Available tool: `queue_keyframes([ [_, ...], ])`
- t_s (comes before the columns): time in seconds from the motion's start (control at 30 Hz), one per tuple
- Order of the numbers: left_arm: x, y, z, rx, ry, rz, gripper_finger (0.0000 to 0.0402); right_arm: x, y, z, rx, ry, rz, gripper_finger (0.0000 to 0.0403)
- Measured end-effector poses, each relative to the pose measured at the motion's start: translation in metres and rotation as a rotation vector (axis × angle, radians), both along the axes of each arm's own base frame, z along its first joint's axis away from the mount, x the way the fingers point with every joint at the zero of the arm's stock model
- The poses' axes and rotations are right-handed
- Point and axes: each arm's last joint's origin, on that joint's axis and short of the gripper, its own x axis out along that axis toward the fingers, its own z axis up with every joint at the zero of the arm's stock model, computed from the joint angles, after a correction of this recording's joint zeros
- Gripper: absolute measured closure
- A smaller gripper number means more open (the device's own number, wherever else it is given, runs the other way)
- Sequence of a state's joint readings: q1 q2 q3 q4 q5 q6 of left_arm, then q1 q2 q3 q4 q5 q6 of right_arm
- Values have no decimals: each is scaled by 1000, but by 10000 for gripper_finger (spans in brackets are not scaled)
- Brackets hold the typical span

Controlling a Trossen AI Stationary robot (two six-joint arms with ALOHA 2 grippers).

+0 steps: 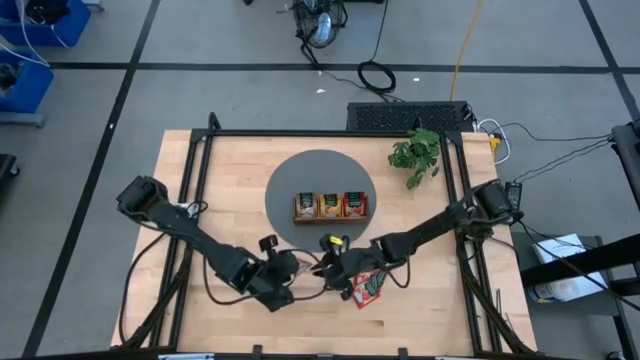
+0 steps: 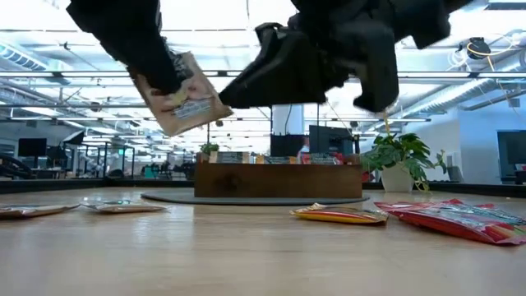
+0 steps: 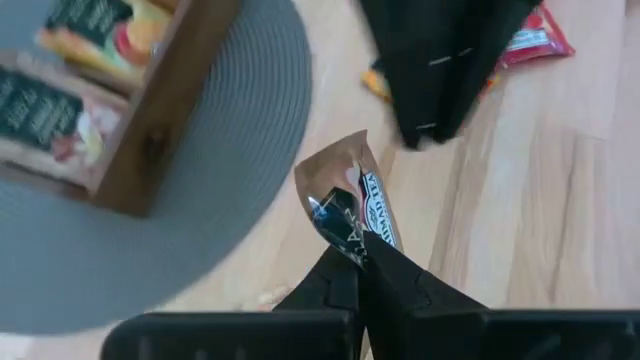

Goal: Pick & Place Tea
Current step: Put the brown tea bag into the left section of the wooden organizer

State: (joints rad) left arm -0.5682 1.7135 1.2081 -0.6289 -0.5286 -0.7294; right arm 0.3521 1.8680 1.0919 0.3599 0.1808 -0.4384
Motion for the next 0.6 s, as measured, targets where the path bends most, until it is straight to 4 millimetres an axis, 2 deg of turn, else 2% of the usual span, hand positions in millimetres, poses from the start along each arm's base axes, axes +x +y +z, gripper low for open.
queue_keyframes([
  [0.13,4,-7,-6,54,25,-59,398,-4,-1,-4,14,-74,-27,295],
  [0.33,7,-12,-29,107,115,-95,398,-8,-10,1,30,-135,-126,214],
  [0.47,11,-14,-36,133,113,-117,396,-7,-12,0,121,-108,-52,189],
  [0.6,14,-19,-35,148,56,-128,395,-3,-24,-1,274,-57,59,184],
])
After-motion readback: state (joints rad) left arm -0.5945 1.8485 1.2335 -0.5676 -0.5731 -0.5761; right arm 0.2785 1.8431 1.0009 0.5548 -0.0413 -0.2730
